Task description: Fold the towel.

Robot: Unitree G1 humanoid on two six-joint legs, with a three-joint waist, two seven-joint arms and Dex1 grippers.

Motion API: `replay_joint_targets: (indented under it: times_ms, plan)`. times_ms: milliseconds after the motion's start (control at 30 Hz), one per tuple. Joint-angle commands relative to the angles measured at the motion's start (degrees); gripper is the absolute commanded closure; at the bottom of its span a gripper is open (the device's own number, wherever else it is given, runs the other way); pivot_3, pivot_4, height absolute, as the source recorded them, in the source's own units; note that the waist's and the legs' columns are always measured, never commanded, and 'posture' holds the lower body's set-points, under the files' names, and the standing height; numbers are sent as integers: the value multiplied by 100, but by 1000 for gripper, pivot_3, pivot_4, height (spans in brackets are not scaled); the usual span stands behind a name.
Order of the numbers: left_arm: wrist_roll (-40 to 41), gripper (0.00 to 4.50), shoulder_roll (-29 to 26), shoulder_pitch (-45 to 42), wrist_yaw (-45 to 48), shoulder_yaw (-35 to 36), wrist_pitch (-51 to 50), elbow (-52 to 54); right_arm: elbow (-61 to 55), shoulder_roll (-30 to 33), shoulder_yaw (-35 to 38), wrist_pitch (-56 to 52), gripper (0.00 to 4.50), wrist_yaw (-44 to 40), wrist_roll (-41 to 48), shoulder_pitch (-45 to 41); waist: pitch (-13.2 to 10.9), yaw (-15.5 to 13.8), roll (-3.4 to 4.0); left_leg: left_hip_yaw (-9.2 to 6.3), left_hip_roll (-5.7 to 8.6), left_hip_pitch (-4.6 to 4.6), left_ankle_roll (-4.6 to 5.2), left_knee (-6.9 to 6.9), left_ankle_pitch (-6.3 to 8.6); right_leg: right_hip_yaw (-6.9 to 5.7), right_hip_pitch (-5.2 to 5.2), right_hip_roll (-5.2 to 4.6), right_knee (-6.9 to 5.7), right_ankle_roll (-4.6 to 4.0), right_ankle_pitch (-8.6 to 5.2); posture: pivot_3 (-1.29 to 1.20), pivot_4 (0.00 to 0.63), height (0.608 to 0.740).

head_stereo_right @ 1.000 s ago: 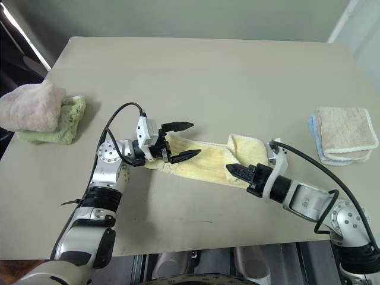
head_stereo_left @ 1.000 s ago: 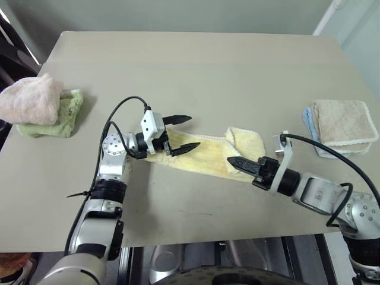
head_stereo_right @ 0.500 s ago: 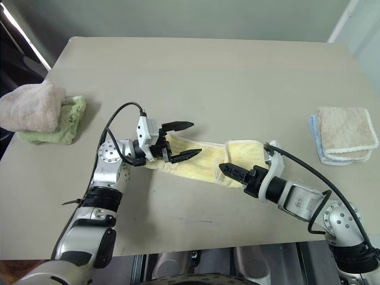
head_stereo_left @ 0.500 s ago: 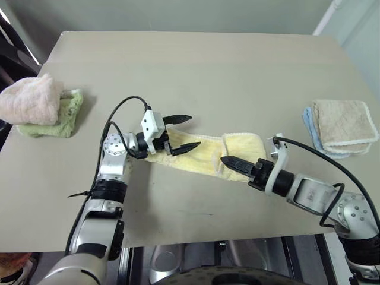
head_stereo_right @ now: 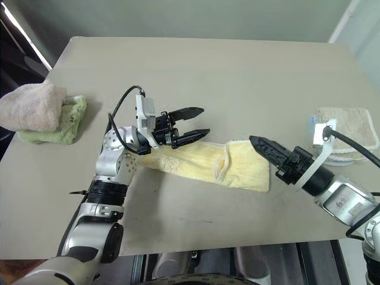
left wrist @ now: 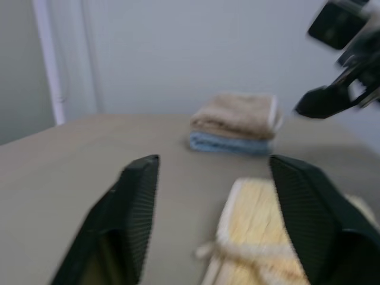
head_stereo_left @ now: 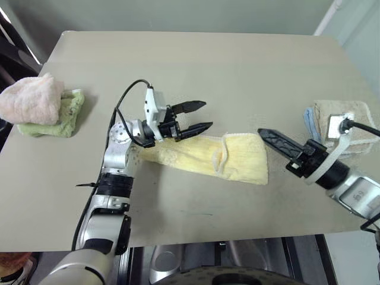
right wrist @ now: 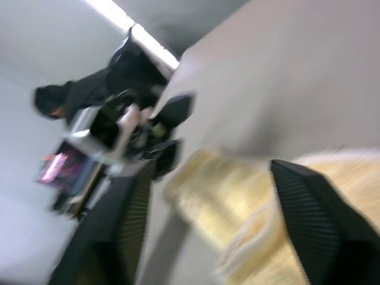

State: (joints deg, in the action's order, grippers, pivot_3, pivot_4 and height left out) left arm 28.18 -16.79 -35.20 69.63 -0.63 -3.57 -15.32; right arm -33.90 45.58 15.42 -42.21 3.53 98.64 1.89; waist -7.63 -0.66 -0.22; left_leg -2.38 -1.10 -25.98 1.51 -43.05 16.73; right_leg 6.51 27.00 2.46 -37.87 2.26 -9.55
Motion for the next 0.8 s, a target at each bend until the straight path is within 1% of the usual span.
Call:
replay_joint_targets:
  times_ms: [33, 100, 200, 300, 333, 400, 500, 600, 733, 800]
  plan:
    - [308, 2733, 264, -163, 81, -253, -453, 511, 162, -12, -187, 42, 2721, -346, -1126, -61, 0, -6, 1, 0, 1, 0, 3, -1, -2, 0, -1, -4, 1, 2, 1, 0, 150, 703]
    - [269, 3435, 365, -141, 151, -426, -568, 537, 243, -153, -316, 160, 3393, -481, -1698, -189, 0, 4, 2, 4, 1, 4, 3, 0, -2, 1, -1, -5, 0, 6, 6, 0, 150, 703]
    - [260, 4490, 385, -134, 161, -460, -628, 566, 269, -308, -320, 143, 4472, -628, -2017, -230, -3, 23, 9, 4, 1, 7, 4, 2, -3, 1, 0, -4, -3, 5, 8, 0, 150, 703]
    - [-570, 4490, 481, 49, 285, -1192, -34, 203, 612, -615, -987, 392, 4472, -740, -3395, -610, -2, 56, 10, 3, -1, 20, 3, 5, -4, 0, -8, 0, -3, 9, 7, 0, 150, 703]
    - [-792, 4490, 469, 98, 288, -1344, 138, 116, 705, -728, -1111, 453, 4472, -783, -3691, -704, -2, 57, 15, 2, -1, 29, 4, 5, -5, 1, -16, 0, -2, 28, -3, 0, 150, 703]
    - [-952, 4490, 452, 122, 282, -1421, 305, 34, 778, -887, -1151, 482, 4472, -878, -3962, -767, -7, 46, 28, 2, 0, 48, 5, 3, -5, 1, -30, -1, -3, 43, -10, 0, 150, 703]
    - [-1294, 4490, 277, 316, 325, -1616, 656, -67, 1067, -1270, -1422, 686, 4472, -927, -4667, -1068, -8, 44, 31, 1, -1, 37, 10, 3, -9, 0, -21, -1, -3, 40, -5, 0, 150, 703]
    - [-1435, 4490, 213, 316, 289, -1659, 782, -205, 1271, -1555, -1543, 729, 4472, -956, -5148, -1240, -6, 48, 37, 1, -1, 38, 13, 4, -12, -1, -20, 0, -5, 36, -2, 0, 150, 703]
    - [-1827, 4490, 98, 306, 199, -1734, 1182, -552, 1497, -1780, -1822, 820, 4472, -1067, -5880, -1265, -5, 32, 38, -1, 0, 40, 13, 4, -13, -2, -22, -1, -5, -6, 23, 0, 150, 703]
    - [-2006, 4490, 42, 319, 177, -1774, 1399, -711, 1529, -1902, -1915, 882, 4472, -1155, -6131, -1231, -5, 36, 39, 1, 0, 38, 12, 4, -12, -1, -20, -2, -4, -7, 22, 0, 150, 703]
